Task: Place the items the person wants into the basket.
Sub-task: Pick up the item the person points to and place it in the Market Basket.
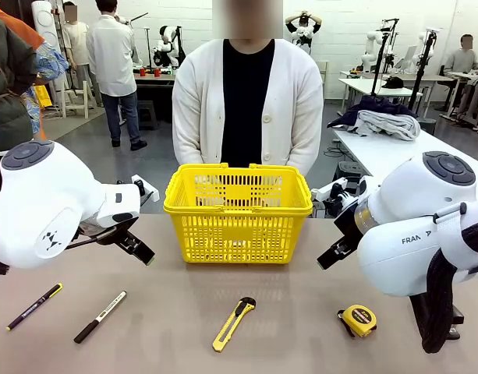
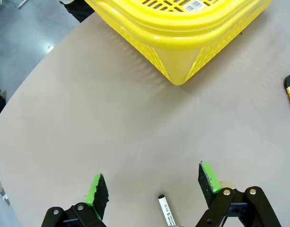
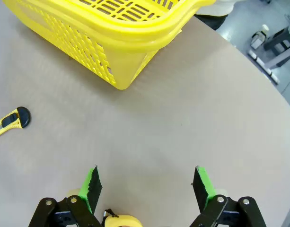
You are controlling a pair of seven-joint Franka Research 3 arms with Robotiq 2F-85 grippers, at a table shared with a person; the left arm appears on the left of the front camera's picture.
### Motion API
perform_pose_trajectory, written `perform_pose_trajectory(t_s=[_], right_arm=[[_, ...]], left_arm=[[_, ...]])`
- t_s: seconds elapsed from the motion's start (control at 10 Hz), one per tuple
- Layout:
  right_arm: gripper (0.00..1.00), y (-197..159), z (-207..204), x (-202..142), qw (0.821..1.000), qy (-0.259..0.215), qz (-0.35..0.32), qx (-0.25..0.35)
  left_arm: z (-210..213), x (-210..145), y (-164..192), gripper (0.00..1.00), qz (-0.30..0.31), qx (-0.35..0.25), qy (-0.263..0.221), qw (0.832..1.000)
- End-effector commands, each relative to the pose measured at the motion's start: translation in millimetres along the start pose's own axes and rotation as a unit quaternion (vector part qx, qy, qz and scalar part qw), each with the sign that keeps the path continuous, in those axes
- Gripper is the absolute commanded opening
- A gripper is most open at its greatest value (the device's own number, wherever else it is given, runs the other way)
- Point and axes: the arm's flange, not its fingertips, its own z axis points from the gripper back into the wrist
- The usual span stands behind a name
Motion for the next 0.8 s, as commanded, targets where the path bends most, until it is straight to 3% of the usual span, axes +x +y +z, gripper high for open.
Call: perform_pose_trajectory(t_s=[0.0,0.6,0.7], right_arm=[[1.00,0,0,0,1.000,0.000,0.000,0.000],[1.00,0,0,0,1.000,0.000,0.000,0.000],[1.00,2,32,8,0.999,0.013,0.004,-0.033]], left_arm=[[0,0,0,1.00,0.000,0.000,0.000,1.000],[0,0,0,1.00,0.000,0.000,0.000,1.000],[34,1,4,1.00,-0.018,0.026,0.008,0.999]])
